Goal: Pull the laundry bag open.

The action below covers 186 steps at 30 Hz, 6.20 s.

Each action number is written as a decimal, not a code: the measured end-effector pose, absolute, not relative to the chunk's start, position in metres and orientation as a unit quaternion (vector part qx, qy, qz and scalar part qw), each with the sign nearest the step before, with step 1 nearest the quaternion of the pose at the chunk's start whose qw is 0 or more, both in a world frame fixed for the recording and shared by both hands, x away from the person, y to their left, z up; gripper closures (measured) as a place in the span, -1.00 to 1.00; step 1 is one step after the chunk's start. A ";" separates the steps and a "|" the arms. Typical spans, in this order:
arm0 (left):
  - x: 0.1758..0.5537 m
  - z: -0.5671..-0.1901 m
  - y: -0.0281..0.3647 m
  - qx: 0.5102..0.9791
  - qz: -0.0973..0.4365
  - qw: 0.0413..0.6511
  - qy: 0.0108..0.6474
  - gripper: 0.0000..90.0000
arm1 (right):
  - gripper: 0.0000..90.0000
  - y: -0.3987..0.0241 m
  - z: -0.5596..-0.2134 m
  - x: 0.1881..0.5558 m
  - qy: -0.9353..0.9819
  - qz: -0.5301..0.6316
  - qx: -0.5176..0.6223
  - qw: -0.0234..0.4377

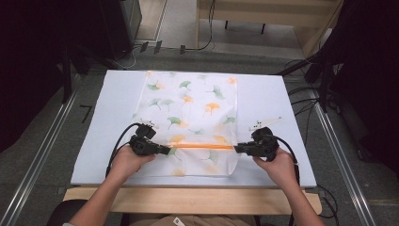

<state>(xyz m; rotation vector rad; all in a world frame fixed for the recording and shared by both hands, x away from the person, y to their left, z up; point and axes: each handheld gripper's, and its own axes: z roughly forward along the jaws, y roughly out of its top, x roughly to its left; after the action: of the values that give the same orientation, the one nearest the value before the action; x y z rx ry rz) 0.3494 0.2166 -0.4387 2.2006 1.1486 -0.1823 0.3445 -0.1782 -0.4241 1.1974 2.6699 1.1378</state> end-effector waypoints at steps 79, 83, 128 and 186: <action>0.338 -0.435 0.277 0.821 -0.067 0.315 0.472 1.00 | 0.88 -0.180 -0.427 0.346 0.852 0.355 0.386 -0.002; 0.338 -0.435 0.278 0.819 -0.068 0.317 0.473 1.00 | 0.88 -0.180 -0.426 0.346 0.852 0.355 0.386 -0.003; 0.325 -0.431 0.327 0.791 -0.047 0.331 0.512 1.00 | 0.88 -0.182 -0.429 0.348 0.850 0.348 0.396 -0.004; 0.320 -0.435 0.345 0.788 -0.054 0.330 0.518 0.91 | 0.67 -0.195 -0.442 0.357 0.837 0.351 0.418 -0.008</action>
<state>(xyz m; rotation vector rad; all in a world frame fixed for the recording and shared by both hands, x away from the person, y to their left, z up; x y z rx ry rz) 0.3199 0.3447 -0.4352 2.0600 1.3543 -0.1417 0.3569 -0.1953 -0.4418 1.3217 2.6451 1.1095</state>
